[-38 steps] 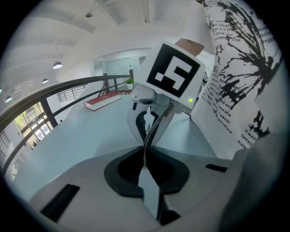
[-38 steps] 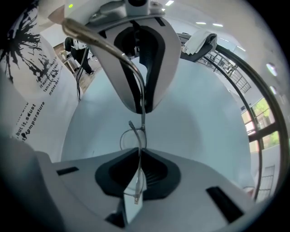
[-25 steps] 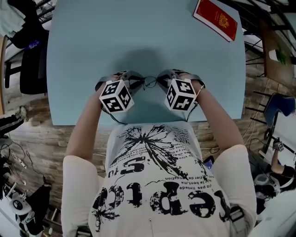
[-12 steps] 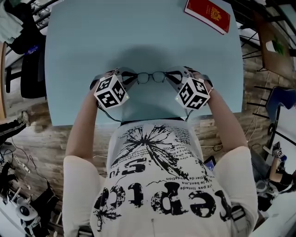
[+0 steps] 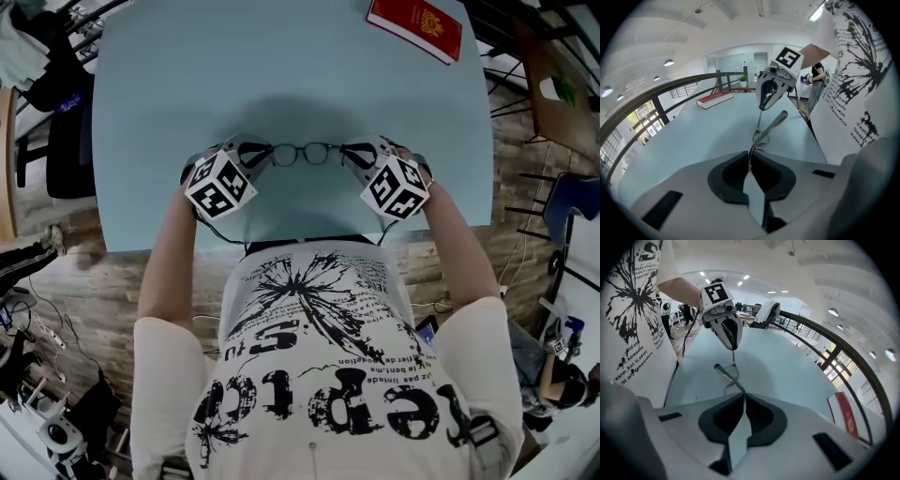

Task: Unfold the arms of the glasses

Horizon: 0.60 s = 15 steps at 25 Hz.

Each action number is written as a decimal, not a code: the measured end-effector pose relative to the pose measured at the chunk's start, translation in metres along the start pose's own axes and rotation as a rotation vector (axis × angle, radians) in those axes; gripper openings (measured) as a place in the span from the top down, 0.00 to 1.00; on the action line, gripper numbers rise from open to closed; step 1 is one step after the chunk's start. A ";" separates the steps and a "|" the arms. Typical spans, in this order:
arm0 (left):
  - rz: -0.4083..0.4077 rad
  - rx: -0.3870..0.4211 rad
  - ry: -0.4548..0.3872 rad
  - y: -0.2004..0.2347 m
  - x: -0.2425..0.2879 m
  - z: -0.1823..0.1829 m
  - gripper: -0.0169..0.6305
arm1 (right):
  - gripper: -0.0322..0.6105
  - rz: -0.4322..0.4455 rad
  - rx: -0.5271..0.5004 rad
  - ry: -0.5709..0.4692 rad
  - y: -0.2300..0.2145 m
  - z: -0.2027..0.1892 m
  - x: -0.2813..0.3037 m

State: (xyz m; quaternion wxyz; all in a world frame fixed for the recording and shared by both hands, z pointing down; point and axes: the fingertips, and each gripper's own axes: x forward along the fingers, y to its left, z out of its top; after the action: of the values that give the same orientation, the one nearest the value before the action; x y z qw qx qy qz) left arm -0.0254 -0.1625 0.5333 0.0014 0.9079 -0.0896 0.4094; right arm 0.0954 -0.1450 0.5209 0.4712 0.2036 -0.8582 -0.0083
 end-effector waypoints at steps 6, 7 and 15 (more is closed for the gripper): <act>0.052 -0.015 -0.021 -0.001 -0.001 0.005 0.93 | 0.91 0.003 0.004 -0.011 0.003 0.004 0.000; 0.060 -0.022 -0.027 -0.001 -0.002 0.005 0.93 | 0.90 0.005 0.008 -0.010 0.004 0.004 0.001; 0.133 -0.089 -0.117 -0.002 -0.012 0.020 0.69 | 0.71 -0.031 0.113 -0.048 0.001 -0.004 -0.002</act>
State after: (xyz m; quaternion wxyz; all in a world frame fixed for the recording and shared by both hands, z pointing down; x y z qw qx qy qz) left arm -0.0176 -0.1599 0.5109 0.0093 0.9215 -0.1674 0.3503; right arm 0.0987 -0.1428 0.5219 0.4381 0.2429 -0.8651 0.0280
